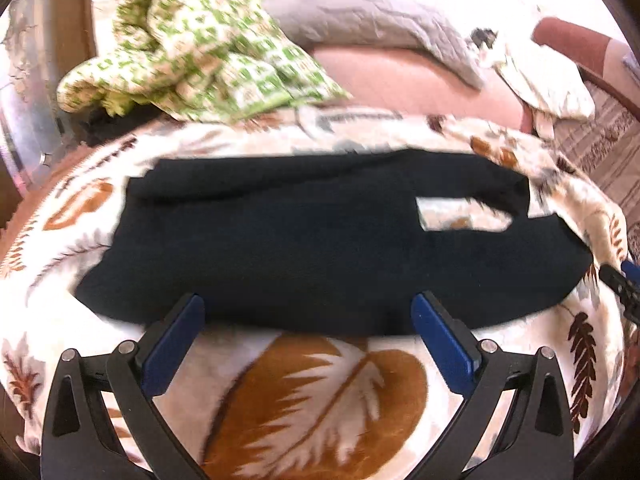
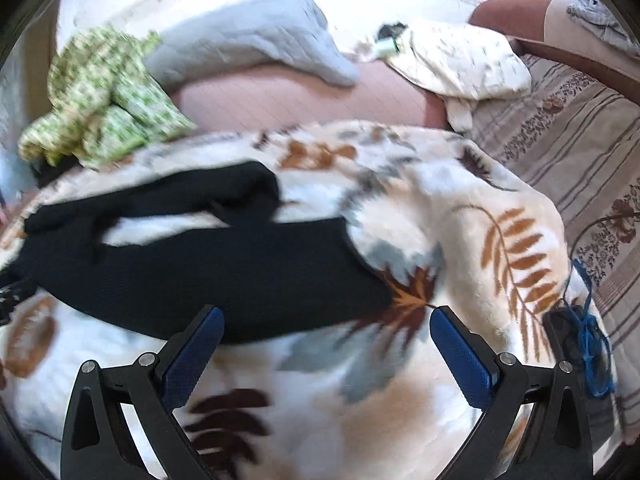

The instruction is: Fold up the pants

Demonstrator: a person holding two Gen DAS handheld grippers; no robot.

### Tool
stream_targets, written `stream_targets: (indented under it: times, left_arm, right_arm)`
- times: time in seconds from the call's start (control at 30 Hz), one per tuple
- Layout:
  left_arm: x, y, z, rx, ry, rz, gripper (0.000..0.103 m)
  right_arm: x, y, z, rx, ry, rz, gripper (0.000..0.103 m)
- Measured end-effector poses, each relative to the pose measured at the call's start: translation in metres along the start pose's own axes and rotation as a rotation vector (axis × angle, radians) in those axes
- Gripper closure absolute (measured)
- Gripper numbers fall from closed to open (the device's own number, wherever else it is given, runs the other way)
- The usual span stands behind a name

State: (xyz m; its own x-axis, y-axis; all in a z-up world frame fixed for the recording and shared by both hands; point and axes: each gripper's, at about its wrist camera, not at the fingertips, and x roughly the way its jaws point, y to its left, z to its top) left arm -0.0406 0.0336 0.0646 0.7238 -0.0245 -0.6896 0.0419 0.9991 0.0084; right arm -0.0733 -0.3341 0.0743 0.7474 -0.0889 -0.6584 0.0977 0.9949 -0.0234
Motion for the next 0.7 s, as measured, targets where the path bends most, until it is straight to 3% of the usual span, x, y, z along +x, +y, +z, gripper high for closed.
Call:
stream_targets:
  times: [0.2, 0.43, 0.7]
  left_arm:
    - [-0.012, 0.027, 0.0, -0.065, -0.023, 0.017, 0.0]
    - [-0.016, 0.034, -0.006, -0.061, -0.036, 0.034, 0.0]
    - [-0.011, 0.04, -0.009, -0.074, -0.019, 0.032, 0.0]
  right_arm:
    - [-0.014, 0.025, -0.001, 0.001, 0.009, 0.067, 0.001]
    - [-0.024, 0.045, -0.006, -0.005, 0.009, 0.115, 0.001]
    - [-0.02, 0.048, -0.008, -0.007, 0.024, 0.111, 0.001]
